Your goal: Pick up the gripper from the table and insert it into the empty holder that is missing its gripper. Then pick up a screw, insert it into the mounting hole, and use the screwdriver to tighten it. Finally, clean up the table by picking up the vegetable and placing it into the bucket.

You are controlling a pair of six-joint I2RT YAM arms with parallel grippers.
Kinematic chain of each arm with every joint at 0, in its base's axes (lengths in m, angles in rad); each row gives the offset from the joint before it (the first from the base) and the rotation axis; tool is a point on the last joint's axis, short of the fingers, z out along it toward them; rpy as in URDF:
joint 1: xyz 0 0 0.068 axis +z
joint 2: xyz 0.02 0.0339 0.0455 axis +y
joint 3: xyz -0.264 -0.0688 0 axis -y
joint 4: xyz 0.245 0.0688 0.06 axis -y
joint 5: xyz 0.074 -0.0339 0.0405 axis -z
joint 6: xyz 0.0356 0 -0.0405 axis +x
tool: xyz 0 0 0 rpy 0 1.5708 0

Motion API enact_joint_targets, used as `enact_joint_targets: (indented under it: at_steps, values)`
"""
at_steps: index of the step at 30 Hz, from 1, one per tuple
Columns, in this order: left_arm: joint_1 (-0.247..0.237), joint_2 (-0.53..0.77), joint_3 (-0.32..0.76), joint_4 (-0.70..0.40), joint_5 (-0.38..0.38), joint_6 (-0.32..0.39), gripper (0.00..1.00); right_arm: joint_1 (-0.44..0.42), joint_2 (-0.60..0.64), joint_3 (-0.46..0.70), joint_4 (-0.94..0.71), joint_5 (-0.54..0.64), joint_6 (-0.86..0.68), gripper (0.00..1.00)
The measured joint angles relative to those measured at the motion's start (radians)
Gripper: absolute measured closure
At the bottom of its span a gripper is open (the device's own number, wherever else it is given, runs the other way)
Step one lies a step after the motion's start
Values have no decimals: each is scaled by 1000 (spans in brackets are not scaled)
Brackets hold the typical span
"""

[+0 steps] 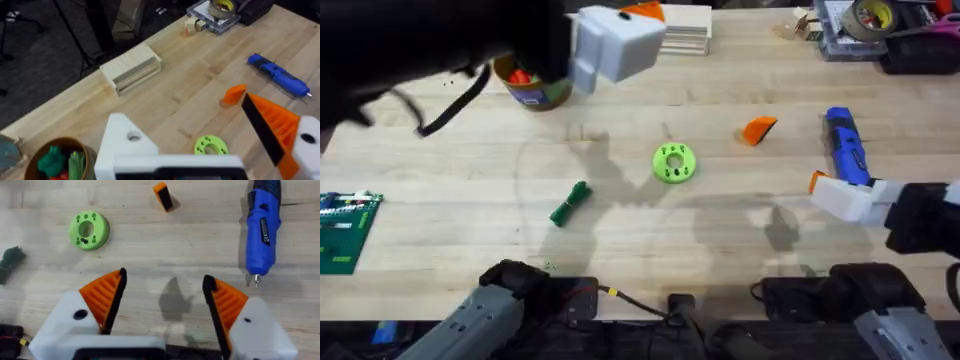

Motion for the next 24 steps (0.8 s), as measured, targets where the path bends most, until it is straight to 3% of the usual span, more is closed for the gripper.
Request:
enact_joint_targets:
  at_steps: [7, 18, 24]
  values:
    - [-14, -31, -110, 144, 1, 10, 6, 0, 0, 0, 0, 0, 0, 10]
    - [-14, -423, -521, 337, -3, -16, 4, 0, 0, 0, 0, 0, 0, 10]
    - [-14, -582, -686, 405, -11, -35, 6, 0, 0, 0, 0, 0, 0, 10]
